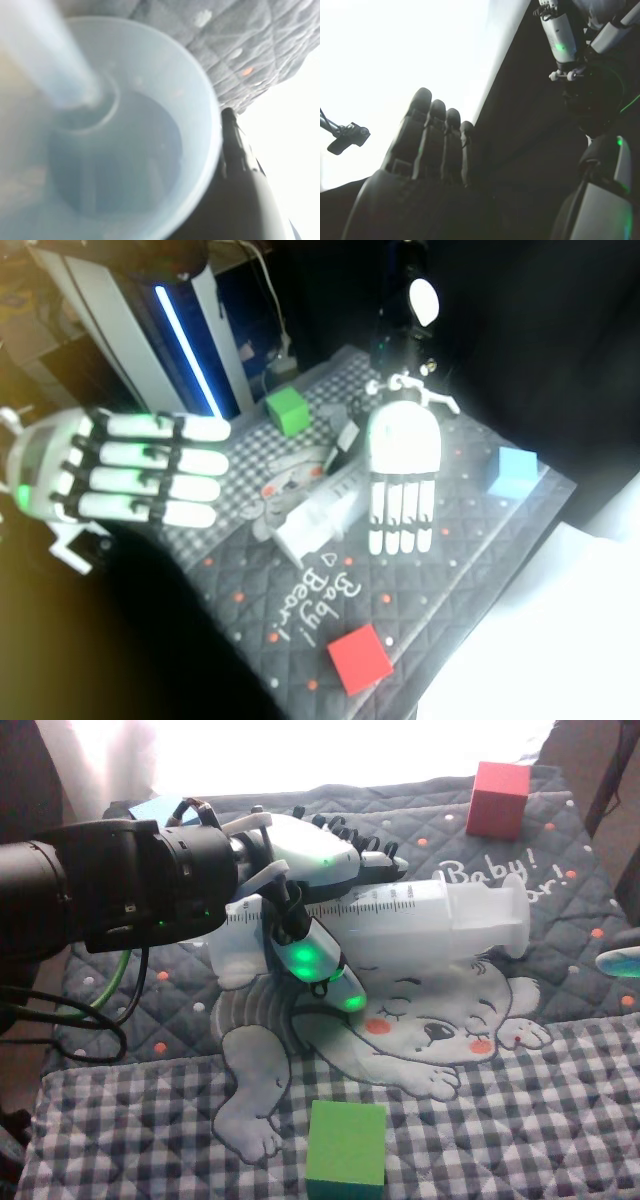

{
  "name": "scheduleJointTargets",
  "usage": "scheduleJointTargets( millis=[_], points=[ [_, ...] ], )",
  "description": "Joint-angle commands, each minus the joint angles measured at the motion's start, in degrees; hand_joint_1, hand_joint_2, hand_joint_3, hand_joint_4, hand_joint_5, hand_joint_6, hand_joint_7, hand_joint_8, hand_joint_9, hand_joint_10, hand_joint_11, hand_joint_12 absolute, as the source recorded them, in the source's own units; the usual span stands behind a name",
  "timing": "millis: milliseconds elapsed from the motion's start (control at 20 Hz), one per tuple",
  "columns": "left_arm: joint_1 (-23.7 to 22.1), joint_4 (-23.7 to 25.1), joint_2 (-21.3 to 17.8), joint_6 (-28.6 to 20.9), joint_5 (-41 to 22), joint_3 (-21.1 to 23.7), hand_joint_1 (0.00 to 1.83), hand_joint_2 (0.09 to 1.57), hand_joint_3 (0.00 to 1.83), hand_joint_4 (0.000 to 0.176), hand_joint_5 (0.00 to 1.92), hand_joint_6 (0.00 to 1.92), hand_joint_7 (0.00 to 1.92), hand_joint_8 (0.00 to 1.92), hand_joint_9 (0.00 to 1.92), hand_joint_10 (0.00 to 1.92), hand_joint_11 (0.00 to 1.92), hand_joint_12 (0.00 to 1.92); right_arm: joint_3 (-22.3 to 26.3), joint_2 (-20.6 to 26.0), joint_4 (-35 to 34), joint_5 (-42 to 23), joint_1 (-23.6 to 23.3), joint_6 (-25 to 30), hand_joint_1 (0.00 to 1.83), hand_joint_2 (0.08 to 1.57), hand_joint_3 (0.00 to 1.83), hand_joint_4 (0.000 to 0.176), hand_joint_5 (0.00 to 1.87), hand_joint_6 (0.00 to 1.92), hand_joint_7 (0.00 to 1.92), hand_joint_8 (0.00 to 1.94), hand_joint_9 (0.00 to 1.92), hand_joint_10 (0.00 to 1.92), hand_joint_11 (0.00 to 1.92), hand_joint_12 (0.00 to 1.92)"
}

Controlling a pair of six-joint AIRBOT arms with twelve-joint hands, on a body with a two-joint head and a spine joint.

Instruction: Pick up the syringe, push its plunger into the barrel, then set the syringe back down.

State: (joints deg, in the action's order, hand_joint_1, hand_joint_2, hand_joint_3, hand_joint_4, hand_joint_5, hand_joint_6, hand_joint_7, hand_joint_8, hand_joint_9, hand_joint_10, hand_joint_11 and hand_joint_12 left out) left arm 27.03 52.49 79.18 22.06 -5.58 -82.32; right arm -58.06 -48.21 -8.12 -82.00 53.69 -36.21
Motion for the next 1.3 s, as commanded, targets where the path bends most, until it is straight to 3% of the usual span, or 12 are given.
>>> scheduleJointTargets(
  millis=[0,100,300,350,400,450,500,550,650,750,800,1250],
  points=[
    [-0.4,0.4,0.2,0.3,-3.3,-0.1,0.91,0.90,0.01,0.000,0.25,0.01,0.34,0.01,0.39,0.01,0.25,0.31,-0.2,0.2,-0.8,-6.9,-1.1,0.3,0.84,0.61,0.00,0.026,0.23,0.01,0.25,0.01,0.26,0.01,0.25,0.17],
    [-0.7,0.9,0.2,0.3,-3.2,-0.1,1.03,0.99,0.00,0.000,0.42,0.00,0.53,0.00,0.58,0.01,0.28,0.82,-0.2,0.2,-0.8,-6.9,-1.1,0.3,0.85,0.63,0.01,0.031,0.22,0.00,0.24,0.00,0.26,0.01,0.24,0.17],
    [-1.1,1.0,-0.1,0.3,-3.1,-0.2,1.20,1.08,0.00,0.000,0.64,0.01,0.74,0.01,0.81,0.02,0.54,1.06,-0.2,0.2,-0.8,-6.9,-1.1,0.3,0.84,0.65,0.01,0.012,0.22,0.00,0.25,0.01,0.28,0.01,0.26,0.19],
    [-1.2,1.0,-0.1,0.3,-3.0,-0.2,1.23,1.09,0.00,0.000,0.72,0.02,0.80,0.01,0.86,0.02,0.60,1.09,-0.2,0.2,-0.8,-6.9,-1.1,0.3,0.84,0.65,0.01,0.021,0.23,0.00,0.25,0.00,0.28,0.01,0.26,0.19],
    [-1.2,1.0,-0.1,0.3,-3.0,-0.2,1.32,1.13,0.00,0.000,0.82,0.04,0.89,0.89,1.00,0.11,0.67,1.35,-0.2,0.2,-0.8,-6.9,-1.1,0.3,0.84,0.66,0.01,0.013,0.23,0.01,0.26,0.01,0.29,0.01,0.26,0.19],
    [-1.2,0.9,-0.2,0.2,-2.9,-0.2,1.22,1.19,0.00,0.000,0.72,1.04,0.90,1.17,0.92,0.85,0.80,1.56,-0.2,0.2,-0.8,-6.9,-1.1,0.3,0.81,0.66,0.02,0.016,0.23,0.00,0.27,0.01,0.29,0.01,0.25,0.19],
    [-1.2,0.5,-0.3,0.2,-2.9,-0.3,1.18,1.21,0.00,0.000,0.69,1.34,0.89,1.22,0.91,1.28,0.90,1.63,-0.2,0.2,-0.8,-6.9,-1.1,0.3,0.82,0.66,0.01,0.016,0.22,0.00,0.26,0.00,0.28,0.00,0.25,0.19],
    [-1.3,-0.1,-0.4,0.2,-3.1,-0.5,1.17,1.20,0.00,0.001,0.73,1.37,0.89,1.22,0.90,1.52,0.97,1.72,-0.2,0.2,-0.8,-6.9,-1.1,0.3,0.83,0.65,0.01,0.027,0.22,0.00,0.26,0.00,0.28,0.00,0.25,0.18],
    [-1.6,-1.4,-0.6,0.2,-3.7,-1.0,1.22,1.07,0.00,0.000,0.71,1.87,0.79,1.85,1.05,1.89,1.19,1.91,-0.2,0.2,-0.8,-6.9,-1.1,0.3,0.83,0.65,0.01,0.024,0.22,0.00,0.25,0.00,0.27,0.00,0.24,0.18],
    [-2.2,-2.1,-1.0,0.3,-4.0,-1.2,1.31,1.08,0.00,0.035,0.73,1.92,0.93,1.92,1.24,1.92,1.37,1.92,-0.2,0.2,-0.8,-6.9,-1.1,0.3,0.82,0.64,0.00,0.026,0.22,0.00,0.25,0.00,0.27,0.00,0.25,0.19],
    [-2.5,-4.8,-1.4,2.4,-4.4,-1.2,1.36,1.12,0.01,0.032,0.93,1.92,1.25,1.92,1.45,1.92,1.51,1.92,-0.2,0.3,-0.8,-6.9,-1.1,0.3,0.85,0.63,0.00,0.017,0.22,0.00,0.25,0.00,0.27,0.00,0.24,0.19],
    [-2.3,-17.1,-3.9,3.9,-13.0,-1.7,1.36,1.22,0.01,0.049,1.14,1.92,1.38,1.92,1.53,1.92,1.58,1.92,-0.1,0.5,-0.8,-6.9,-1.0,0.7,0.80,0.64,0.00,0.026,0.21,0.00,0.24,0.00,0.24,0.00,0.20,0.17]
  ],
)
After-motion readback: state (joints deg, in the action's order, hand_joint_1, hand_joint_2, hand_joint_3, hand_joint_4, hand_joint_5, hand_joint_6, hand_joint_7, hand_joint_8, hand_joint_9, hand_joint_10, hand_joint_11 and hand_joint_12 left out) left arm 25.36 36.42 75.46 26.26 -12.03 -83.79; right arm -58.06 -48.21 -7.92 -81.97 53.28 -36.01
